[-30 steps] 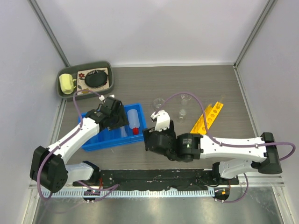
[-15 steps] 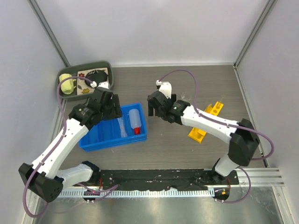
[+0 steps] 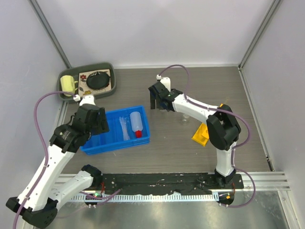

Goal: Organize the chemistry lab equipment

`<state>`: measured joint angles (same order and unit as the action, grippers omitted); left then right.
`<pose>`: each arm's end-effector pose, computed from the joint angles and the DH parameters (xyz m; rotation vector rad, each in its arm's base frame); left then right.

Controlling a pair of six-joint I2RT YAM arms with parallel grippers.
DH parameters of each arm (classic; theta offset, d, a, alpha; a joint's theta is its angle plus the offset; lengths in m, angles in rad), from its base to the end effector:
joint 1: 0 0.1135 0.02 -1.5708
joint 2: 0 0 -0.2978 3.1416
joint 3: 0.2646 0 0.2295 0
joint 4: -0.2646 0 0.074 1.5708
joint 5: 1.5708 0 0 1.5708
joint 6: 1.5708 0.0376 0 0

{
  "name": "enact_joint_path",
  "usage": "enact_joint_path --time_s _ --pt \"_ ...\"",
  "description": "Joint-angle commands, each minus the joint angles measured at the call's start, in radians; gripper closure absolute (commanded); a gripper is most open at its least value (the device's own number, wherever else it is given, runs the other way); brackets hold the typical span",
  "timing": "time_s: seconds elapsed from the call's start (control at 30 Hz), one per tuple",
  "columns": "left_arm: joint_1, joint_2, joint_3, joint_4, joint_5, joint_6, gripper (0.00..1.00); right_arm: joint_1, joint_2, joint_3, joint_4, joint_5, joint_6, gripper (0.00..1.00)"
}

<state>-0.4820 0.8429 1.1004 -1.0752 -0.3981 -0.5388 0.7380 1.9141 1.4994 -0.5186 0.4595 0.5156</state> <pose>0.0910 -0.0312 0.3710 -0.2488 2.2953 -0.0395 0.3155 0.2644 0.2731 -0.0811 2.3736 0.0098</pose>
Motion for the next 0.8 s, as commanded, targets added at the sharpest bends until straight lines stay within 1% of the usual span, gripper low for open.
enact_joint_path --time_s 0.0,0.07,0.17,0.27,0.3,0.37,0.4,0.43,0.53,0.73,0.77 --pt "0.016 -0.021 0.016 -0.046 -0.071 0.011 0.3 -0.011 0.039 0.085 0.026 -0.004 -0.028 0.14" --pt "0.019 -0.01 0.016 -0.052 -0.071 0.002 0.29 -0.014 0.062 0.101 0.028 -0.004 -0.029 0.14" --pt "0.046 0.015 0.001 -0.034 -0.071 -0.012 0.28 -0.022 0.083 0.114 0.028 -0.01 -0.031 0.18" --pt "0.104 0.044 -0.011 -0.002 -0.032 -0.018 0.28 -0.028 0.083 0.111 0.028 -0.01 -0.032 0.21" --pt "0.14 0.053 -0.013 0.006 -0.016 -0.018 0.28 -0.026 0.082 0.111 0.028 -0.012 -0.034 0.23" --pt "0.174 0.082 -0.022 0.041 0.04 -0.018 0.28 -0.029 0.079 0.111 0.026 -0.012 -0.04 0.28" --pt "0.204 0.093 -0.028 0.052 0.057 -0.02 0.28 -0.031 0.077 0.113 0.026 -0.012 -0.043 0.29" --pt "0.22 0.105 -0.033 0.063 0.102 -0.02 0.28 -0.032 0.076 0.113 0.025 -0.013 -0.043 0.3" --pt "0.27 0.162 -0.074 0.11 0.165 -0.027 0.28 -0.034 0.068 0.12 0.017 -0.009 -0.052 0.34" --pt "0.399 0.222 -0.145 0.198 0.22 -0.043 0.28 -0.045 0.066 0.127 0.005 -0.009 -0.068 0.51" --pt "0.414 0.223 -0.16 0.21 0.222 -0.044 0.28 -0.046 0.065 0.127 0.005 -0.008 -0.069 0.56"
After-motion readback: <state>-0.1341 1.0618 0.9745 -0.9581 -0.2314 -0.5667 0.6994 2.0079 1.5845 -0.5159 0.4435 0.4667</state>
